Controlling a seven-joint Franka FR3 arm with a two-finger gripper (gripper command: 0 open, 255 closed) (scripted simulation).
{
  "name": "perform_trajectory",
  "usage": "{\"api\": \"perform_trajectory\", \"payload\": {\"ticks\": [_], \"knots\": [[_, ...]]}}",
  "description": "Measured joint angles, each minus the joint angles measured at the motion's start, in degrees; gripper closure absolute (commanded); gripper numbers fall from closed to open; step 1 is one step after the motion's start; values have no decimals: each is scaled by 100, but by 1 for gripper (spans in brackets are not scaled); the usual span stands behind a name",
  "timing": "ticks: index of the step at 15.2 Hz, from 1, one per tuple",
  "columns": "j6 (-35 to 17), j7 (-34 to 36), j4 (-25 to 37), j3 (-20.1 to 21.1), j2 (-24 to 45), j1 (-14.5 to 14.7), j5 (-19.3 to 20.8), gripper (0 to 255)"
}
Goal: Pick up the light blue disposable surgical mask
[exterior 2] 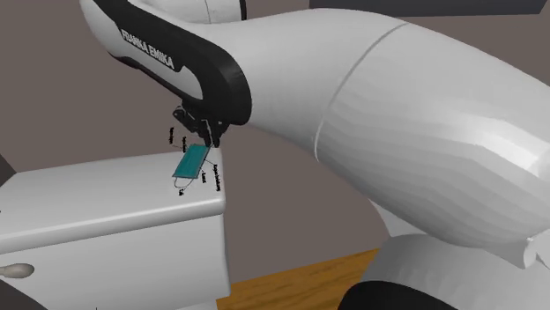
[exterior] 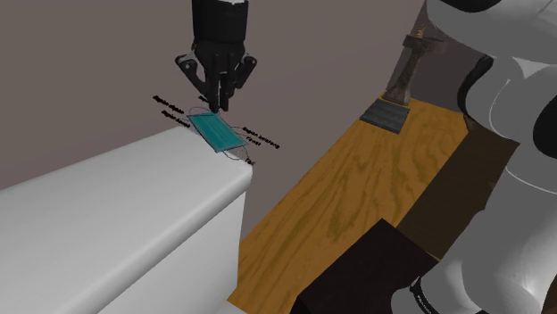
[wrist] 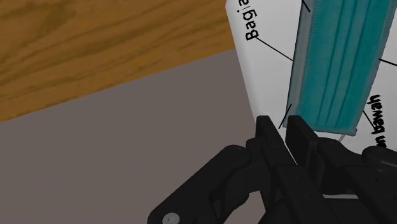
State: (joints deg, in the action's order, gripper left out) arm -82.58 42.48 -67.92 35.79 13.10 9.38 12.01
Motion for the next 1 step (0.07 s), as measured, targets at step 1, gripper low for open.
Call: {"api": "perform_trajectory", "payload": {"ticks": [1], "knots": [[75,-3,108,0,40,21,26,255]]}}
